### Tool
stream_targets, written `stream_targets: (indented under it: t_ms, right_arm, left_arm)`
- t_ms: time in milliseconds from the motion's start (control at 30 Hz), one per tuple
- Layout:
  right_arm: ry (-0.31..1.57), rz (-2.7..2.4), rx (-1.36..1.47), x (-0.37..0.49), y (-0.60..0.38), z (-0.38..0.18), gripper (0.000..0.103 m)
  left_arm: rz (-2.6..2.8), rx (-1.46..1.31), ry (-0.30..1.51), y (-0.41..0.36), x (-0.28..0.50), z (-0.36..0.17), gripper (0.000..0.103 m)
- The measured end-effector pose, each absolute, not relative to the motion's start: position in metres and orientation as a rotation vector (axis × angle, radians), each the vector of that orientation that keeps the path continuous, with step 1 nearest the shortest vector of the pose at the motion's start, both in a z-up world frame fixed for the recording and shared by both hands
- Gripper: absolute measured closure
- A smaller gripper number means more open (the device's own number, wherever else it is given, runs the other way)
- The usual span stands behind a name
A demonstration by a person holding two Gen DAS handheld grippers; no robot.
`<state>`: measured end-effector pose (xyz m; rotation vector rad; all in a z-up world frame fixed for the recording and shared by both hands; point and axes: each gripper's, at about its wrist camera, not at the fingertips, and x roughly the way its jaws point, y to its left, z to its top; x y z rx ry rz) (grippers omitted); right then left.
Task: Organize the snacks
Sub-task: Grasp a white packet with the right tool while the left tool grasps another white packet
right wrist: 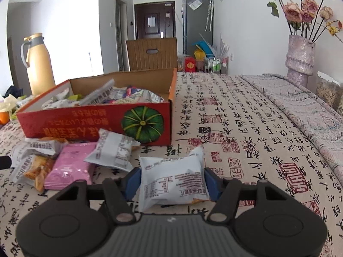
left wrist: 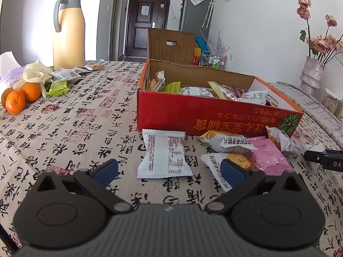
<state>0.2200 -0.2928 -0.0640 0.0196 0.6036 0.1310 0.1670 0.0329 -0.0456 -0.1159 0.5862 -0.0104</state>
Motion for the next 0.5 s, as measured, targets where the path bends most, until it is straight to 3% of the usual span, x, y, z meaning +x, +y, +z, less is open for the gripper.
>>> stream_targets:
  t_ms: [500]
  right_arm:
    - [0.509, 0.159, 0.082, 0.198, -0.278, -0.049, 0.04]
  left_arm:
    - [0.058, -0.123, 0.701, 0.049, 0.203, -0.035, 0.0]
